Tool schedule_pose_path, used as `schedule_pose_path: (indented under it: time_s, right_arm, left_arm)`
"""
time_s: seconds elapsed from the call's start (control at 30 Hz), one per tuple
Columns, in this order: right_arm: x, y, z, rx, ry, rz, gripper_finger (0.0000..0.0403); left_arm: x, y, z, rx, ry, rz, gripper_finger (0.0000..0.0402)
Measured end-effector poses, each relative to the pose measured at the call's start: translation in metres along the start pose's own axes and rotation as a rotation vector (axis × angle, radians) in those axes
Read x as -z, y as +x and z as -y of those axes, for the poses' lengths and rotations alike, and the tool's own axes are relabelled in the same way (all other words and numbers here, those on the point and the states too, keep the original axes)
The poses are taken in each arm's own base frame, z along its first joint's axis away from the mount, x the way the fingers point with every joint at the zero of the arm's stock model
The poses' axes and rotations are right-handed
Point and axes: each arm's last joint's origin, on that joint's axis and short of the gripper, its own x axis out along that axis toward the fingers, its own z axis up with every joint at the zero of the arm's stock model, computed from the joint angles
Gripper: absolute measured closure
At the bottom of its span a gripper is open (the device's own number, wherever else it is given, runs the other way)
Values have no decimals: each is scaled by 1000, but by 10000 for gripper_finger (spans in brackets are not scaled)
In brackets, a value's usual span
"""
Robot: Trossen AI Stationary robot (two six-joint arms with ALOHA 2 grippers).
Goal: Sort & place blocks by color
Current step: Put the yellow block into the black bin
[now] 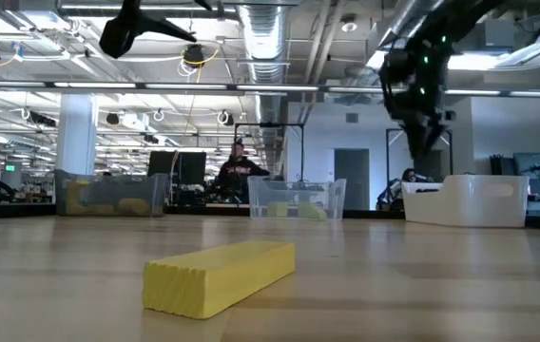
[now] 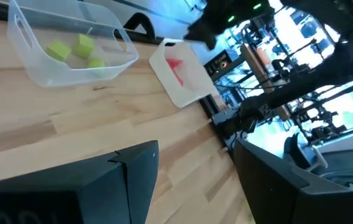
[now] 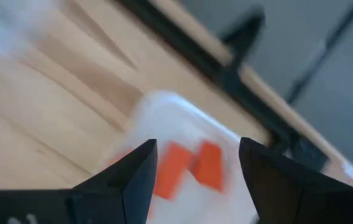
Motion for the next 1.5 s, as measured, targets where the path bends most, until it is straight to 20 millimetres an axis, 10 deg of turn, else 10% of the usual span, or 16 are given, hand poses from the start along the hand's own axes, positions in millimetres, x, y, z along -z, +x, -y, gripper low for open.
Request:
schedule_pose_path:
  time_s: [0.33, 0.77, 1.5]
  right_arm:
    - [-6, -84, -51, -335, -16, 443, 158]
    - [34, -129, -153, -632, -251, 467, 159]
    - [118, -132, -306, -896, -507, 299, 159]
  left_arm:
    - [6, 0, -6, -18, 40, -128, 208]
    - [27, -13, -24, -152, 160, -404, 208]
    - [83, -20, -35, -203, 434, -981, 208]
